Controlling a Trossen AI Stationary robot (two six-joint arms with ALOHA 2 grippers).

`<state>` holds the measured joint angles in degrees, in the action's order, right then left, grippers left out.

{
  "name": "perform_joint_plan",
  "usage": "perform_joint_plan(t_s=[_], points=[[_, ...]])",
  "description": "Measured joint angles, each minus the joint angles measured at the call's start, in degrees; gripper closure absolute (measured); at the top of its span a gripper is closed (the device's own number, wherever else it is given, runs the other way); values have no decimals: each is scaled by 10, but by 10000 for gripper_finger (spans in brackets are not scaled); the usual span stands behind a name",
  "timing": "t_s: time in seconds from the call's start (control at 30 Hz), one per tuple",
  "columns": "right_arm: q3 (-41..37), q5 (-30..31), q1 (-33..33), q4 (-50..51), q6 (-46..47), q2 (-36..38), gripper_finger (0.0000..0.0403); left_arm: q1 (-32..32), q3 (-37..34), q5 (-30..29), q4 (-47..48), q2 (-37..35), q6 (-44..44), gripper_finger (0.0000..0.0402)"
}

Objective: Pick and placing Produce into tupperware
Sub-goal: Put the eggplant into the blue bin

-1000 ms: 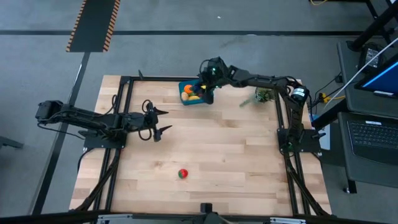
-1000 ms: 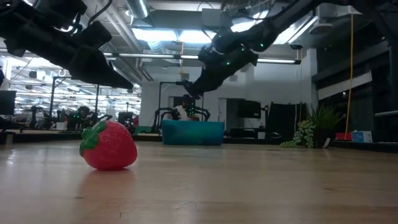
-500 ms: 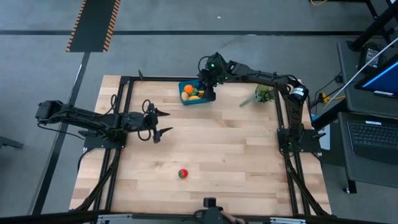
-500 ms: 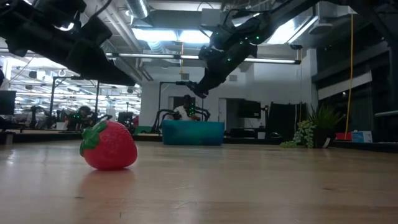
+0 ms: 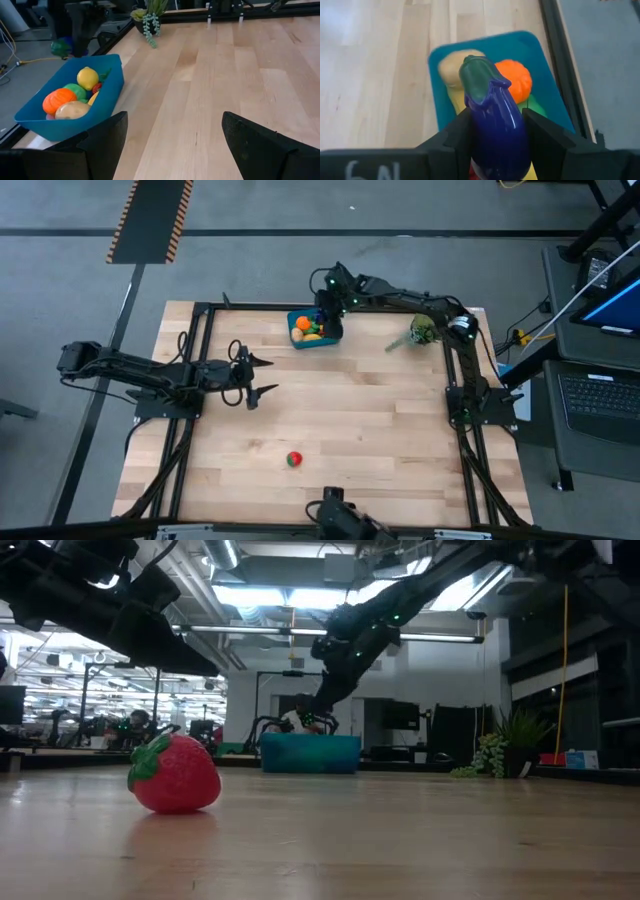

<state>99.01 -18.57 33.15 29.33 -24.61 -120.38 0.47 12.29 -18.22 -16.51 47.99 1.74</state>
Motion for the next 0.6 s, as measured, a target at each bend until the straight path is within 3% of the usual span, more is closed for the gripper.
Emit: perform_joint_plan(t_s=[0.4,0.6], points=[[225,8,6,270,-14,-150,253,0,0,-1,2,0,17,84],[274,9,6,318,-14,-189,253,0,0,-1,4,0,19,84]])
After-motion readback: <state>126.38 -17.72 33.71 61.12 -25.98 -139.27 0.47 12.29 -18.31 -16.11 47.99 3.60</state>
